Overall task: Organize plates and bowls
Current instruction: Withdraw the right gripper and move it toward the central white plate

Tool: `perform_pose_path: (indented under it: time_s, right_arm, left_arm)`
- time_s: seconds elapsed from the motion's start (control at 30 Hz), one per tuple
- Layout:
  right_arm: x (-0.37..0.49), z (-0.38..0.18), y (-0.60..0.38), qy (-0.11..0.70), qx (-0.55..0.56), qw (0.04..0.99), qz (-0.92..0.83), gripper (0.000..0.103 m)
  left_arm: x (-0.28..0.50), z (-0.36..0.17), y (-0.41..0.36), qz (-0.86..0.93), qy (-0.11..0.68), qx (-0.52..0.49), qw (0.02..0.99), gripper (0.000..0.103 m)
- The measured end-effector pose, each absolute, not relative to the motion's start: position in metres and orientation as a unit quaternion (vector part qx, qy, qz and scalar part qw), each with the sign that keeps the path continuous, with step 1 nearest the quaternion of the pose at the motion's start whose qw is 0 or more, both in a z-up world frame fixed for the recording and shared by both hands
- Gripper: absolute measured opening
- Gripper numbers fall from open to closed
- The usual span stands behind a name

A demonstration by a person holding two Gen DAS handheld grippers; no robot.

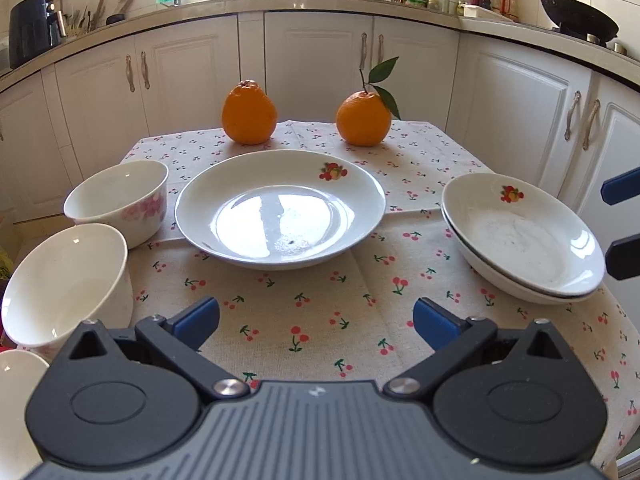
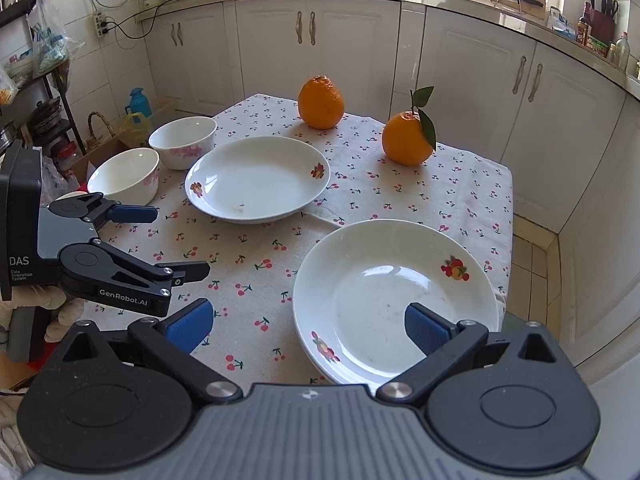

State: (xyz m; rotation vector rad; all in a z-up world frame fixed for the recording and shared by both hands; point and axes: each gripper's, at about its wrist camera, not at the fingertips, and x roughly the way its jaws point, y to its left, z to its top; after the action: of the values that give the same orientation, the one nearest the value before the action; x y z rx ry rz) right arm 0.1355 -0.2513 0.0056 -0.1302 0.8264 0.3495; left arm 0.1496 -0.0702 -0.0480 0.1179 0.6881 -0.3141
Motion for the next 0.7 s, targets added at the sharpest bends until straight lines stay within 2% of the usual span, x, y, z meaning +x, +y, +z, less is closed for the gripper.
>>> perform_pose_path:
  time_s: [0.27,0.7]
  right_arm:
    - [0.171,0.003,-0.246,0.383,-0.047,0.905,0.182,0.103]
    - [0.240,-0.007,-0.223,0.398,-0.067,0.889,0.214,0.103]
  left_arm:
    - [0.178,-0.061,-0.074,-0.129,0.347,0.053,0.927,0.102]
    - [0.202,-0.079,-0.081,-0.106,0.356,0.051,0.927,0.102]
